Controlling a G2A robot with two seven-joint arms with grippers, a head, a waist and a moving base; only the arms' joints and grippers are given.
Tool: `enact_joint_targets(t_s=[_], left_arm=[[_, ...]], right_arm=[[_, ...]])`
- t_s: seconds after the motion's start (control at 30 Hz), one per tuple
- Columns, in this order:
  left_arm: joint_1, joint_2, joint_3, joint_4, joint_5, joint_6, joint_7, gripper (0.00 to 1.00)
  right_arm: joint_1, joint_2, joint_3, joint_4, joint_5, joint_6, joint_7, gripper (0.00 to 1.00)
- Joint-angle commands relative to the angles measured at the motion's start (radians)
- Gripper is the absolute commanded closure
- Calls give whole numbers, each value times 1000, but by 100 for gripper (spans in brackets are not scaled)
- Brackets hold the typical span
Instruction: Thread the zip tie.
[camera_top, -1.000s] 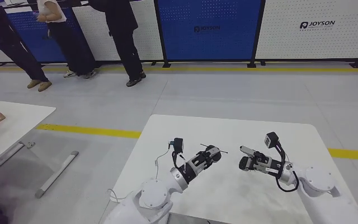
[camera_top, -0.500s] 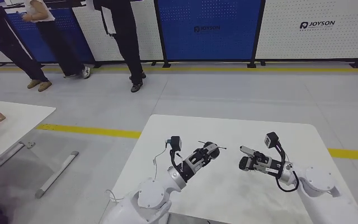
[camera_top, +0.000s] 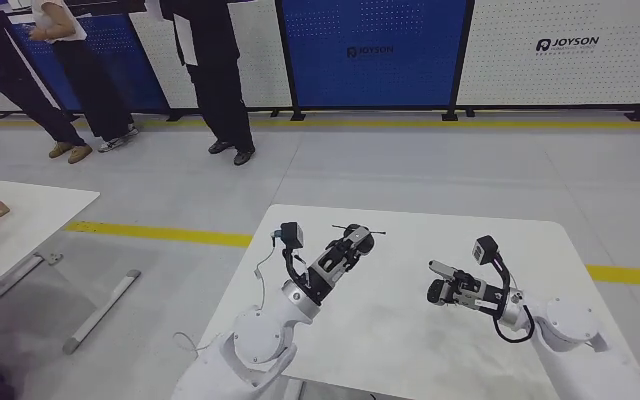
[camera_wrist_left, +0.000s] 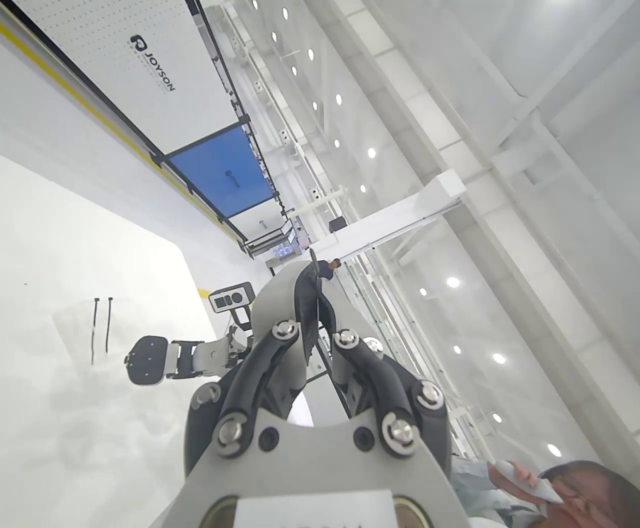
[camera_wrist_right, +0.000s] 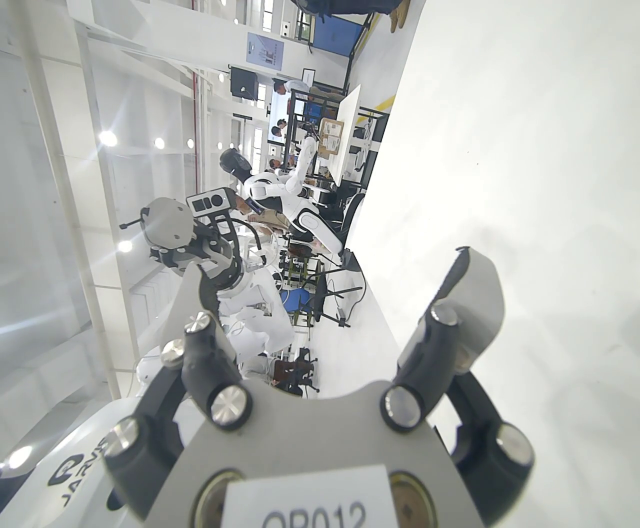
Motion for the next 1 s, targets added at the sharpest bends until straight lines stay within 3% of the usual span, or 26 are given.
enact_joint_targets(t_s=[0.0, 0.47, 0.6, 0.77, 0.97], left_arm=[[0, 0, 0, 0, 0, 0, 0, 100], [-2, 0, -1, 2, 11, 2, 2, 100], [-16, 3, -5, 28, 96, 58, -33, 100], [-26, 8, -24, 67, 125, 115, -112, 100], [-21, 19, -51, 107, 194, 174, -211, 100]], right_arm=[[0, 0, 0, 0, 0, 0, 0, 0], [0, 0, 0, 0, 0, 0, 0, 0], [0, 0, 0, 0, 0, 0, 0, 0], [0, 0, 0, 0, 0, 0, 0, 0], [0, 0, 0, 0, 0, 0, 0, 0]])
